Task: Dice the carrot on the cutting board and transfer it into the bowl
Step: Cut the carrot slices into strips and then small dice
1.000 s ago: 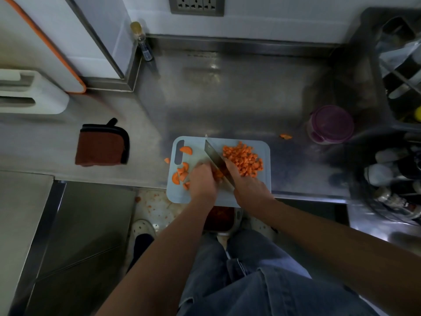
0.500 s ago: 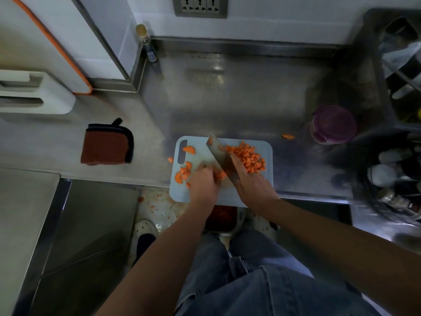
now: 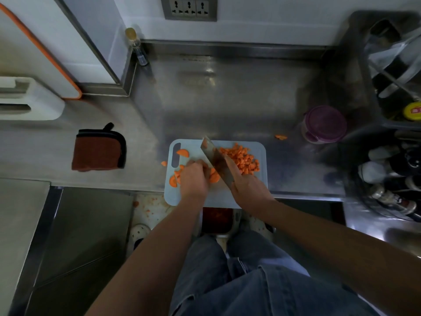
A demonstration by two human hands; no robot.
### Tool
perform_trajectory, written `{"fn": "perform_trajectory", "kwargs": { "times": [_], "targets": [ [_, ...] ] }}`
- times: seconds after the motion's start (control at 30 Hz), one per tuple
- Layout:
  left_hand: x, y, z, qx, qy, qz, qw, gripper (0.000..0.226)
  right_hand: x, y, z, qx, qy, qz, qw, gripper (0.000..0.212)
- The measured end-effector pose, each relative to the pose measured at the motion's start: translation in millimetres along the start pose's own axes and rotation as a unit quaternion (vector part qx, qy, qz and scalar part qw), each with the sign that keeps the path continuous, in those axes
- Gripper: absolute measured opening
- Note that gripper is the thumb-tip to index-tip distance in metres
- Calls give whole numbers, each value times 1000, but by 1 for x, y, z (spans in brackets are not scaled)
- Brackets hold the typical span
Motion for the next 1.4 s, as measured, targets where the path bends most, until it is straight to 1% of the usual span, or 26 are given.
{"fn": "perform_trajectory", "kwargs": {
  "times": [0.2, 0.37, 0.53, 0.6, 0.73, 0.83, 1.0, 1.1, 1.23, 1.4],
  "targets": [
    [6, -10, -9, 35, 6, -8, 999, 18, 0, -1, -5, -8, -49, -23, 999, 79],
    [9, -7, -7, 11, 7, -3, 1000, 11, 5, 0, -9, -1, -40, -35, 999, 84],
    [11, -6, -8, -2, 14, -8, 1000, 10, 10, 5, -10, 20, -38, -47, 998, 87],
    [12, -5, -8, -4, 9, -11, 1000, 9, 12, 8, -11, 30, -53, -47, 997, 88],
    [13, -5, -9, -1, 3, -12, 1000, 12, 16, 10, -10, 36, -61, -51, 996, 91],
    [12, -5, -9, 7, -1, -17, 1000, 10, 13, 12, -9, 34, -57, -52, 996, 88],
    [12, -6, -12, 24, -6, -27, 999, 12, 5, 13, -12, 9, -25, -11, 1000, 78],
    [14, -9, -15, 32, -16, -14, 999, 12, 2, 8, -14, -9, -2, 7, 1000, 75],
    [16, -9, -12, 25, 6, 0, 1000, 9, 5, 6, -14, -15, -11, -17, 1000, 77],
    [18, -7, -11, 4, 21, 0, 1000, 10, 9, 6, -16, 1, -5, -34, 999, 80]
  ]
}}
Point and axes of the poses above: each hand's wrist, its own y-axis towards the middle knuckle, its own x-axis out of the palm, z = x × y, the point moved 1 cm from there along y, towards the middle knuckle, and after that the axes turned 11 degrees about -z, right-handed, at the moved point
